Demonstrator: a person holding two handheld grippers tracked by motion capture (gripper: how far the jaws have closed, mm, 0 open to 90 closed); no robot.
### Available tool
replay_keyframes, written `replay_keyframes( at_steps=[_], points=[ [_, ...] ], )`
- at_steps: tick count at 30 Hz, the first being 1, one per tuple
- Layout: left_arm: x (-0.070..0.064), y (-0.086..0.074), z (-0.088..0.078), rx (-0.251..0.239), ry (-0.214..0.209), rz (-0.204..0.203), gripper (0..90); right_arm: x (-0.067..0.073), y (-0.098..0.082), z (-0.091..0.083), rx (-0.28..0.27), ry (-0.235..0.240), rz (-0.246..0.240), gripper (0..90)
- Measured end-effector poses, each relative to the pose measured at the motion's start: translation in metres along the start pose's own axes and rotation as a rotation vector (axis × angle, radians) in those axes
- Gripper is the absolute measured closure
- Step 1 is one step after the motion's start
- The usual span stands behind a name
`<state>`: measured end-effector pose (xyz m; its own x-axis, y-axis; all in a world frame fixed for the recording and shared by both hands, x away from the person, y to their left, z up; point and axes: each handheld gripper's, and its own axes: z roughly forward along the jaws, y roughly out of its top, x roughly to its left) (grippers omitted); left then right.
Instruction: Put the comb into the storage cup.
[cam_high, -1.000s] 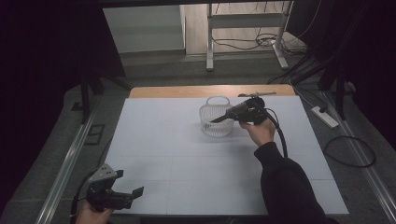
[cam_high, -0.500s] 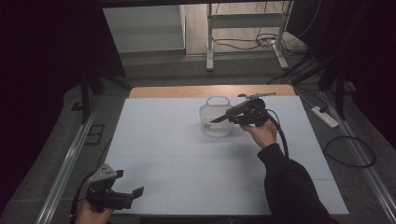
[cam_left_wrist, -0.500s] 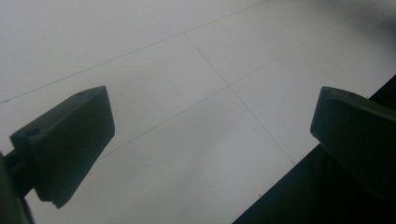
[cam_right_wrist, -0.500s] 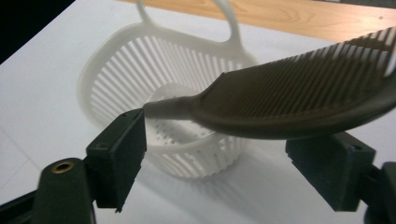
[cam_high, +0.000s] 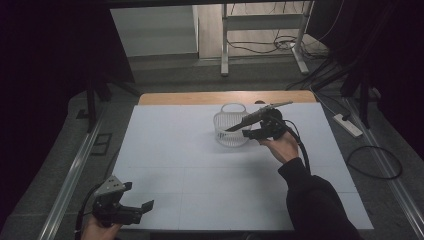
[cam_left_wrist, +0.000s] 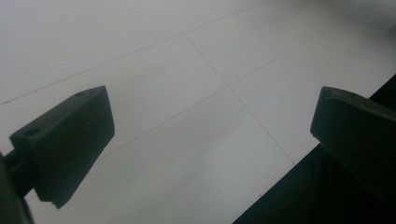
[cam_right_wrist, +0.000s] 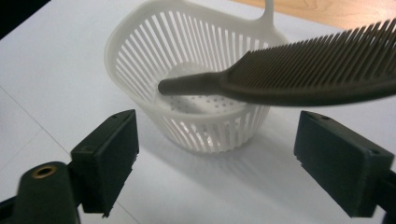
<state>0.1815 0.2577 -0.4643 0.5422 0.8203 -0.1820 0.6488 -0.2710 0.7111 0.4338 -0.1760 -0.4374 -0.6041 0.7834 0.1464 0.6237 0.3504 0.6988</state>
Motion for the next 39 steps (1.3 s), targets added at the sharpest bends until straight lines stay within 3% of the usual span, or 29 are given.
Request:
replay_keyframes(
  at_steps=[9, 20, 39],
  points=[
    [0.001, 0.0, 0.0, -0.007, -0.009, -0.007, 0.0, -0.002, -0.008, -0.001, 0.018, 0.017, 0.011, 9.7],
    [0.002, -0.001, -0.001, -0.015, -0.012, -0.017, 0.0, 0.007, -0.015, -0.006, 0.007, 0.052, -0.042, 1.9],
    [0.003, -0.001, -0.001, -0.017, -0.013, -0.016, 0.0, 0.018, -0.032, -0.026, -0.008, 0.043, -0.118, 0.0]
  ],
)
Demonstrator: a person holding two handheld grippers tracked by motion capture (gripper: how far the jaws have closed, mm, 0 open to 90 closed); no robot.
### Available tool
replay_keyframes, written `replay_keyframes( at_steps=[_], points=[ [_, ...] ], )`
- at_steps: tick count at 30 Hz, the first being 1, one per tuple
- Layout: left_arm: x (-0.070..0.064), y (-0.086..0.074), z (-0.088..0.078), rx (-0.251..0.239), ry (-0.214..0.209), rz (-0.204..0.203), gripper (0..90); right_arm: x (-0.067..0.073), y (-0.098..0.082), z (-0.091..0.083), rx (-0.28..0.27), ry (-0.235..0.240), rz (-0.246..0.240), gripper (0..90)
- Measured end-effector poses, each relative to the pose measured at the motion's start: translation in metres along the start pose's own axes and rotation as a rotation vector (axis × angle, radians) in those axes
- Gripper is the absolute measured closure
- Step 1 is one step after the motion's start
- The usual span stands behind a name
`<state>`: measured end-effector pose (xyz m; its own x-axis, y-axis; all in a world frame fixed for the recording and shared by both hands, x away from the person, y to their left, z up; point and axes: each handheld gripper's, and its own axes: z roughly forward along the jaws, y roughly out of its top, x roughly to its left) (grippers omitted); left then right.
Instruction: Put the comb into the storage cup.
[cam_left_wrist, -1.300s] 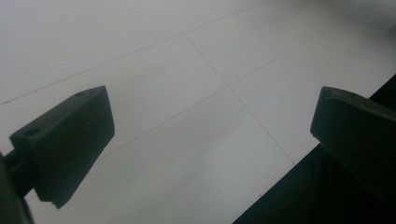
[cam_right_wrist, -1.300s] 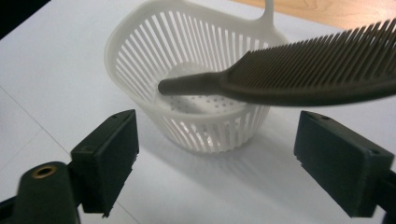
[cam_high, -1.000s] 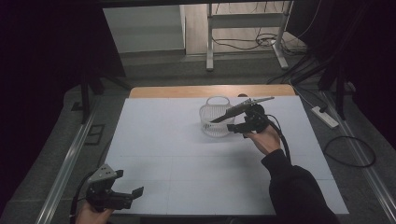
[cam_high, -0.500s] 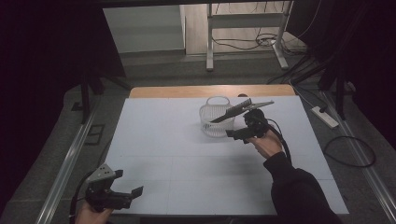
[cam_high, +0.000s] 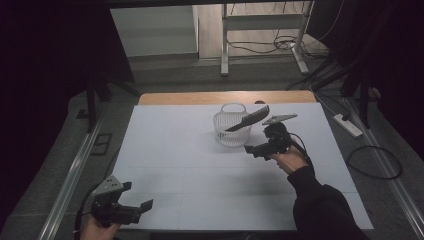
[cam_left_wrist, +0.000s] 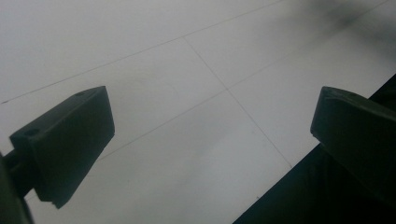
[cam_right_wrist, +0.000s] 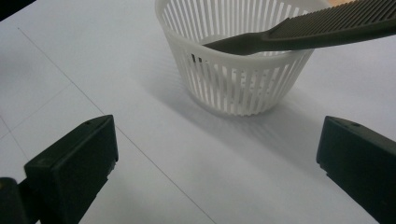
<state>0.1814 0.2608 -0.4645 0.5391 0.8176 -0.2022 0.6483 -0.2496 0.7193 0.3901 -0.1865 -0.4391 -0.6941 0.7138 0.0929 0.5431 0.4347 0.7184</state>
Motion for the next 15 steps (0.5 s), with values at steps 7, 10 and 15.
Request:
replay_keyframes(
  at_steps=[7, 10, 15],
  points=[
    [0.0, 0.0, 0.0, 0.0, 0.0, 0.0, 0.0, 0.005, -0.003, -0.01, -0.024, 0.01, -0.025, 0.0],
    [0.0, 0.0, 0.0, 0.001, 0.0, 0.0, 0.0, 0.007, -0.005, -0.015, -0.036, 0.028, -0.026, 0.0],
    [0.0, 0.0, 0.0, 0.0, 0.001, 0.0, 0.0, 0.008, -0.009, -0.021, -0.056, 0.037, -0.029, 0.0]
  ],
)
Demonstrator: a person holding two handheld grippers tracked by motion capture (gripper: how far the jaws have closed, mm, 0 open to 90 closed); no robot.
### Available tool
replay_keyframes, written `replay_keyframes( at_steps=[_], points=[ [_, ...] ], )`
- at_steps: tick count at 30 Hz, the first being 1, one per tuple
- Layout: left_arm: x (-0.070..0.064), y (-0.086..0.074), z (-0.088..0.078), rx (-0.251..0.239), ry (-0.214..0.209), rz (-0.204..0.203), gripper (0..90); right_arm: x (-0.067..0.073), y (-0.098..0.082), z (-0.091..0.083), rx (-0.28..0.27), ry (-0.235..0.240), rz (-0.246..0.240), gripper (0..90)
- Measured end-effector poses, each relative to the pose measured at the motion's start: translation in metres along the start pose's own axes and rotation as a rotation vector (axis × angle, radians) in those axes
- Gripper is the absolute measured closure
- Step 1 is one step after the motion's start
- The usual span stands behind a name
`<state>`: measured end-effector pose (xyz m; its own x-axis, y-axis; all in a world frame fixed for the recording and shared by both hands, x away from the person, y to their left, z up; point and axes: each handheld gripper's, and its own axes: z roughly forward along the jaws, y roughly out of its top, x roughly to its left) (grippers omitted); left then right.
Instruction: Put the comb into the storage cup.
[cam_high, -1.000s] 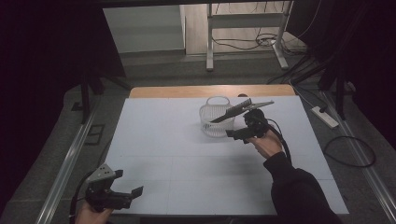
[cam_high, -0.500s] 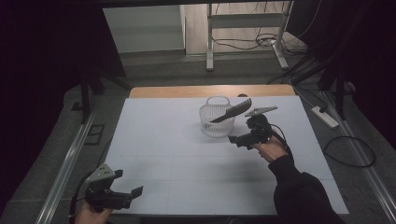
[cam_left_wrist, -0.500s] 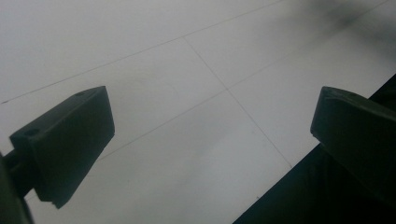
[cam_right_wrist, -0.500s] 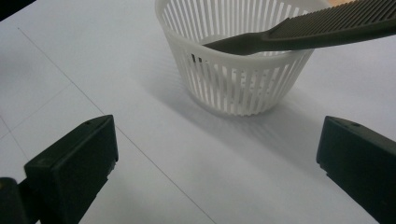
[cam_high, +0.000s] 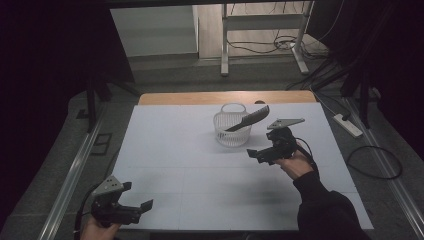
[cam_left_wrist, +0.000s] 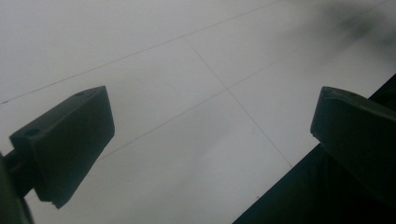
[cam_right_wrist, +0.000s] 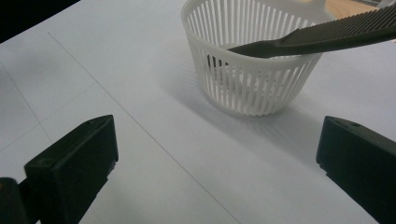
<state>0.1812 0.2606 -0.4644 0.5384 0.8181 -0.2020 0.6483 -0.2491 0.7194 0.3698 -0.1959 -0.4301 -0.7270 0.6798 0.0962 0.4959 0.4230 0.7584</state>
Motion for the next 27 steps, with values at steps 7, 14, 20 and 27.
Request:
replay_keyframes(
  at_steps=[7, 14, 20, 27],
  points=[
    [0.0, 0.0, 0.0, 0.0, 0.0, 0.0, 0.0, 0.004, -0.006, -0.007, -0.008, -0.006, -0.019, 0.0],
    [0.0, 0.0, 0.0, 0.001, 0.0, 0.0, 0.0, 0.004, -0.014, -0.012, -0.001, -0.004, -0.018, 0.0],
    [0.0, 0.0, 0.0, 0.002, 0.001, 0.001, 0.0, 0.007, -0.02, -0.019, -0.001, -0.011, -0.036, 0.0],
    [0.0, 0.0, 0.0, 0.001, 0.002, 0.001, 0.0, 0.008, -0.029, -0.026, 0.023, -0.039, -0.046, 0.0]
  ],
)
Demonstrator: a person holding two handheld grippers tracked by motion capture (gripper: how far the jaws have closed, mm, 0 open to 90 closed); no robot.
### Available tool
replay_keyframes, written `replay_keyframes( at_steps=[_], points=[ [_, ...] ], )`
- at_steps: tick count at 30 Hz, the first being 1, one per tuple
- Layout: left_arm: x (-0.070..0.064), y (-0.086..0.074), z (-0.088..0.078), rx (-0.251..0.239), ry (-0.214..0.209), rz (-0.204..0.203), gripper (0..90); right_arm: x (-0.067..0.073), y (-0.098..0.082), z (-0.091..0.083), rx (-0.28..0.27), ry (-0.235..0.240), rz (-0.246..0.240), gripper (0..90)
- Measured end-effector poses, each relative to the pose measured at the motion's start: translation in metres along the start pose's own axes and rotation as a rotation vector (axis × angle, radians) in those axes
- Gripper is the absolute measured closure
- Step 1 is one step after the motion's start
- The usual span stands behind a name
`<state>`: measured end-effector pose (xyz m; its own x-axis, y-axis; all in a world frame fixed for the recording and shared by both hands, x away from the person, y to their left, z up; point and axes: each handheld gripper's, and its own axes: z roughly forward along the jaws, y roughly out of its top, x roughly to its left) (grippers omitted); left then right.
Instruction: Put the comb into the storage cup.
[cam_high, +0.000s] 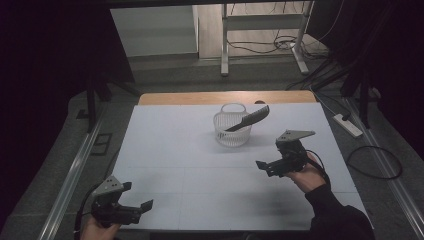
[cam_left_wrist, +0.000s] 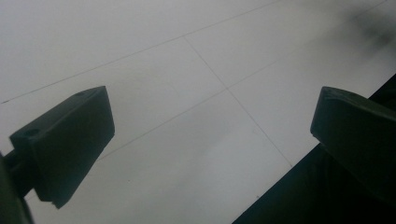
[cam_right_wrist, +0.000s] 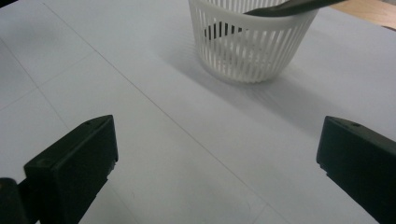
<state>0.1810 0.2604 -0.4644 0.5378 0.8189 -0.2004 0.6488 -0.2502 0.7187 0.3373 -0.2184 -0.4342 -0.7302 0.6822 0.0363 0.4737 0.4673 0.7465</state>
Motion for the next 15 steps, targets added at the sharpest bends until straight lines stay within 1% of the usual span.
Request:
replay_keyframes(
  at_steps=[2, 5, 7, 15],
  points=[
    [0.0, 0.0, 0.0, 0.001, 0.0, 0.001, 0.0, 0.0, -0.003, -0.002, 0.0, 0.0, 0.004, 0.0],
    [0.0, 0.0, 0.0, -0.001, -0.001, 0.0, 0.0, 0.001, -0.006, -0.006, -0.007, -0.015, -0.01, 0.0],
    [0.0, 0.0, 0.0, 0.0, 0.0, 0.002, 0.0, 0.001, -0.008, -0.008, -0.01, -0.022, -0.01, 0.0],
    [0.0, 0.0, 0.0, -0.001, 0.0, 0.0, 0.0, -0.001, -0.02, -0.015, 0.003, -0.017, 0.027, 0.0]
  ],
)
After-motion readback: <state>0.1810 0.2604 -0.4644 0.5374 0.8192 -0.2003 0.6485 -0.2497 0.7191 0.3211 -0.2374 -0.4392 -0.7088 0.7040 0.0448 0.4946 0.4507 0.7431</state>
